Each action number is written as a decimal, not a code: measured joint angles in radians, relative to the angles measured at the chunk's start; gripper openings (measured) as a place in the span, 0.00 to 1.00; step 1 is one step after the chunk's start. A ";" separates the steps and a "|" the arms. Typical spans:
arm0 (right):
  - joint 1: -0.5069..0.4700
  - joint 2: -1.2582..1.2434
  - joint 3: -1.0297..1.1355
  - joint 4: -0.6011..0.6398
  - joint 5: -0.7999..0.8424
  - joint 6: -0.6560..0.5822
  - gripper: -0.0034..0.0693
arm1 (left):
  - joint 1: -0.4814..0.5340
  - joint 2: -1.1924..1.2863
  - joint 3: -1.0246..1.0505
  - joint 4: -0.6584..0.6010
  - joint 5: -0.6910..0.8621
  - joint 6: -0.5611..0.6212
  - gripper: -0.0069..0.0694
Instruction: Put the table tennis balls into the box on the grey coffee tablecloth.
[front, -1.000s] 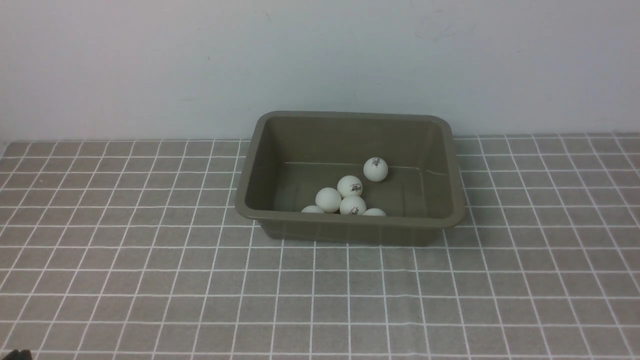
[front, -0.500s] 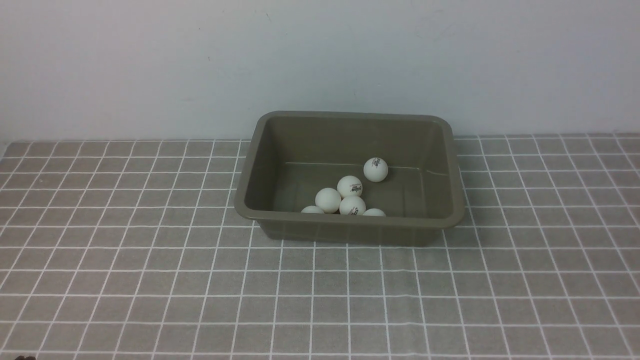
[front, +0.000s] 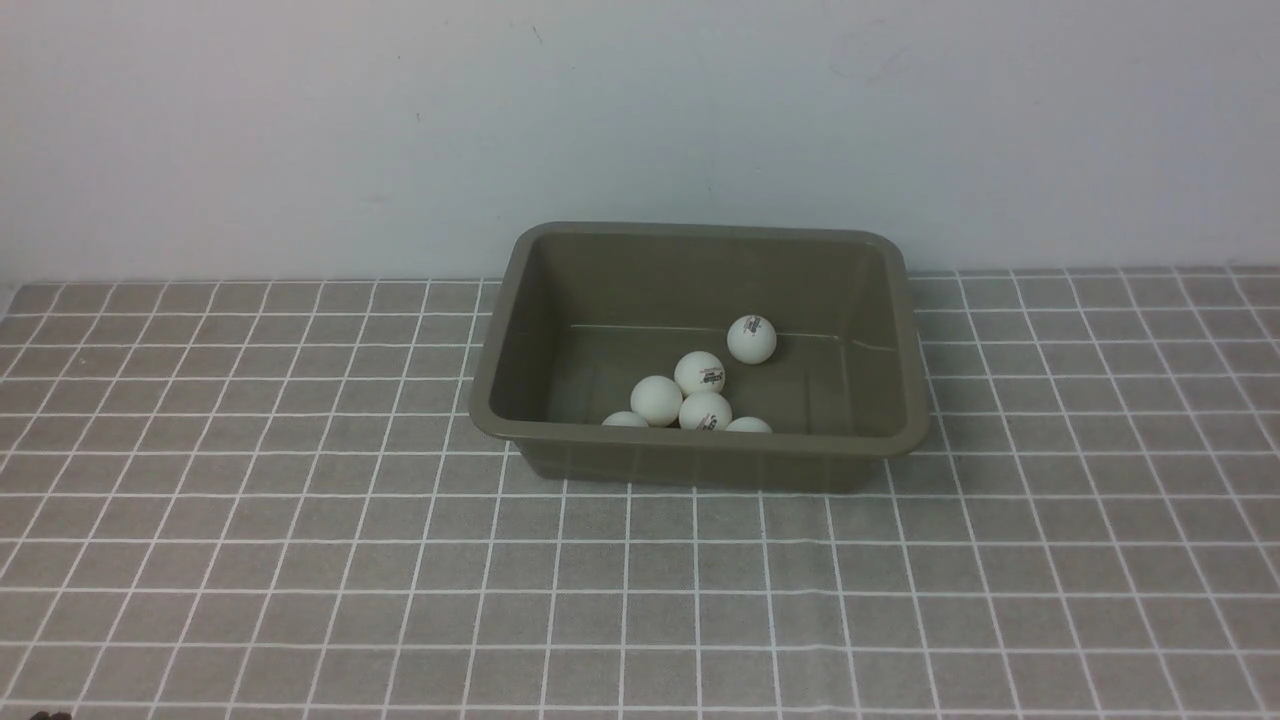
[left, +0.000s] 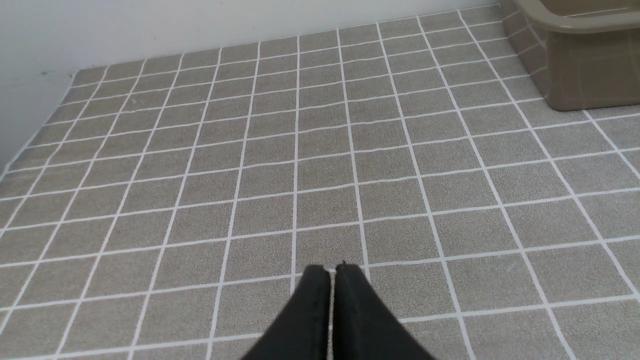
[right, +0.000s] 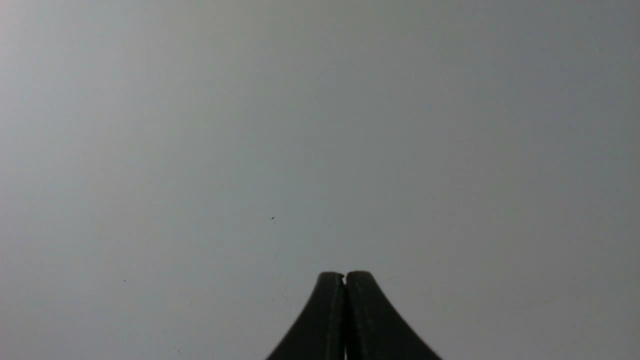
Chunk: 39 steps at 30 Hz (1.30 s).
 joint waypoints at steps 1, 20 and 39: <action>0.000 0.000 0.000 0.000 0.000 0.000 0.03 | 0.000 0.000 0.000 0.000 0.000 0.000 0.08; 0.000 0.000 0.003 1.034 0.036 -1.161 0.03 | 0.000 0.000 0.000 0.000 0.000 0.000 0.08; -0.455 0.001 0.483 1.082 -0.050 -1.290 0.03 | 0.000 0.000 0.000 0.000 0.000 0.000 0.08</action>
